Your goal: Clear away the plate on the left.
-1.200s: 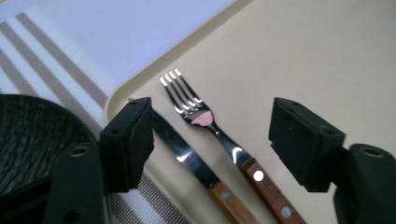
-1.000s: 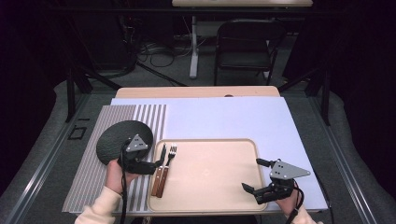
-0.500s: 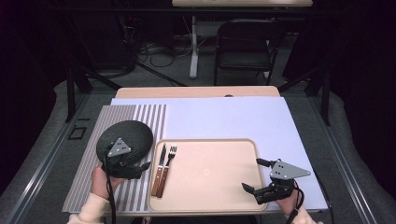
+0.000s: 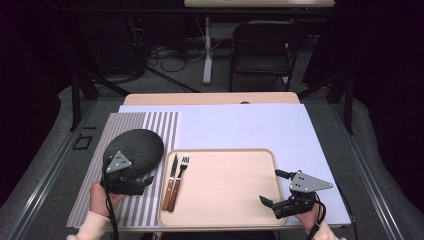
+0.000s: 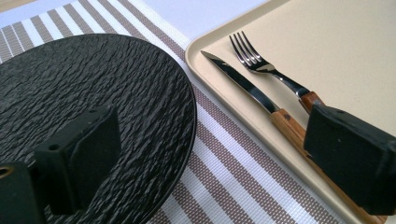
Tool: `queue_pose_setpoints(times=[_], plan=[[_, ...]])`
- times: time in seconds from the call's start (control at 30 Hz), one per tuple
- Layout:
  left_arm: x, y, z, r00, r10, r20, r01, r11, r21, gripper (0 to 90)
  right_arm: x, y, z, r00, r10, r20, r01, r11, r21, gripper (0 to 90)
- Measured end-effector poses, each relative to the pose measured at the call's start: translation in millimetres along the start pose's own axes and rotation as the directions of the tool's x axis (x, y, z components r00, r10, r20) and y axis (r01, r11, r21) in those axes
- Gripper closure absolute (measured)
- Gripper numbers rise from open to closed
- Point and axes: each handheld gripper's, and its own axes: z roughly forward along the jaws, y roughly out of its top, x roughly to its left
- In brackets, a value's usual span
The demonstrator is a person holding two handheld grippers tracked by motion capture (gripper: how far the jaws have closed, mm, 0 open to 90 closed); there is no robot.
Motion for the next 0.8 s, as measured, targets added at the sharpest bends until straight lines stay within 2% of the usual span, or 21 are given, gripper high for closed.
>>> queue_pose_setpoints(times=[0.4,0.47,0.67,0.8], plan=[[5.5,-9.7,-6.3,0.9993,0.015,-0.033,-0.015,0.9998,0.013,0.1,-0.4,0.1,-1.4,1.0000,0.003,0.000,-0.003,1.000,-0.010,0.0],[5.7,-11.6,-7.1,0.9991,0.029,-0.032,-0.028,0.9995,0.017,0.1,-0.6,-0.1,-1.6,1.0000,0.006,0.000,-0.006,1.000,-0.010,0.0],[6.1,-15.4,-10.9,0.9956,0.065,-0.068,-0.064,0.9978,0.017,0.4,-0.4,0.1,-1.8,1.0000,0.005,0.001,-0.005,1.000,-0.009,0.0],[9.0,-17.6,-12.2,0.9950,0.064,-0.077,-0.062,0.9978,0.025,0.4,-0.4,0.1,-1.7,1.0000,0.005,0.002,-0.005,1.000,-0.008,0.0]])
